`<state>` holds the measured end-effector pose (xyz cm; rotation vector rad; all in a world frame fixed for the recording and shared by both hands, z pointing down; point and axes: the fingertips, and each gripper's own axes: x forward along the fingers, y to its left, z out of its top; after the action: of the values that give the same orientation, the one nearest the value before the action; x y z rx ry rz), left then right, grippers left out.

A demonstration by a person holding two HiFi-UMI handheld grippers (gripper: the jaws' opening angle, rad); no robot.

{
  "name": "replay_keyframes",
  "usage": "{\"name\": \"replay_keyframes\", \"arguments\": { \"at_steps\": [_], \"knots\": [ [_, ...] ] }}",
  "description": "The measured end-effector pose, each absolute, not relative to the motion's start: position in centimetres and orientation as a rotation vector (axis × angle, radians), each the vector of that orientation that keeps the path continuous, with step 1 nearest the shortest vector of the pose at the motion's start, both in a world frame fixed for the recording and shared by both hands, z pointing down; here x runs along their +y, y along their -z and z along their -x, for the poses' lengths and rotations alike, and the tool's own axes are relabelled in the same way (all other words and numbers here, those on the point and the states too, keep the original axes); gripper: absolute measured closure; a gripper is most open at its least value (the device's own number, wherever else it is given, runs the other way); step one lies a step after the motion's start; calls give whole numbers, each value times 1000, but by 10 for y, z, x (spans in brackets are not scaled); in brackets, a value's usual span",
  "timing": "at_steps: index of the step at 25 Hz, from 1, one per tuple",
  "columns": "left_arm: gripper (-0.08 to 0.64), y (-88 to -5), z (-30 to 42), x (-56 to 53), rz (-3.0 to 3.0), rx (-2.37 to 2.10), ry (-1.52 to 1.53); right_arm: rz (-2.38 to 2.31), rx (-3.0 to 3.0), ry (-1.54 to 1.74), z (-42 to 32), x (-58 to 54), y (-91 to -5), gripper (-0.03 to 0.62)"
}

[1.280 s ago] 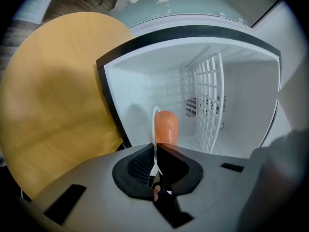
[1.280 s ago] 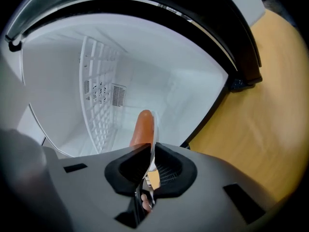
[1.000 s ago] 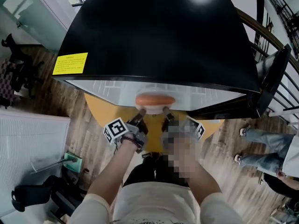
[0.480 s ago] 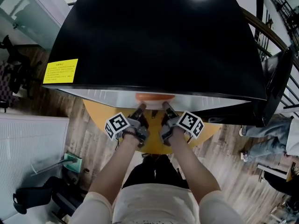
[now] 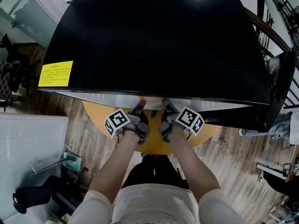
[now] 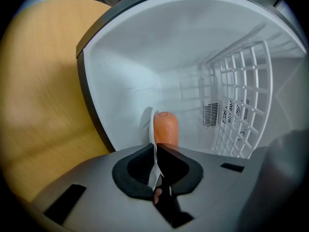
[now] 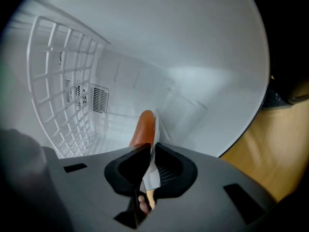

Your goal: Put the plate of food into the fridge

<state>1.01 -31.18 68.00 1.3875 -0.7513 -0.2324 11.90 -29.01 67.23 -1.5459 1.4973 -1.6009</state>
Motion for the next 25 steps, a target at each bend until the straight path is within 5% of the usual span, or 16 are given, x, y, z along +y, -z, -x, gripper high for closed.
{"name": "replay_keyframes", "arguments": {
  "at_steps": [25],
  "knots": [
    [499,-683,-12,-318,-1518,-833,40,1866,1714,1525,-122,-295,-674,514]
  ]
}}
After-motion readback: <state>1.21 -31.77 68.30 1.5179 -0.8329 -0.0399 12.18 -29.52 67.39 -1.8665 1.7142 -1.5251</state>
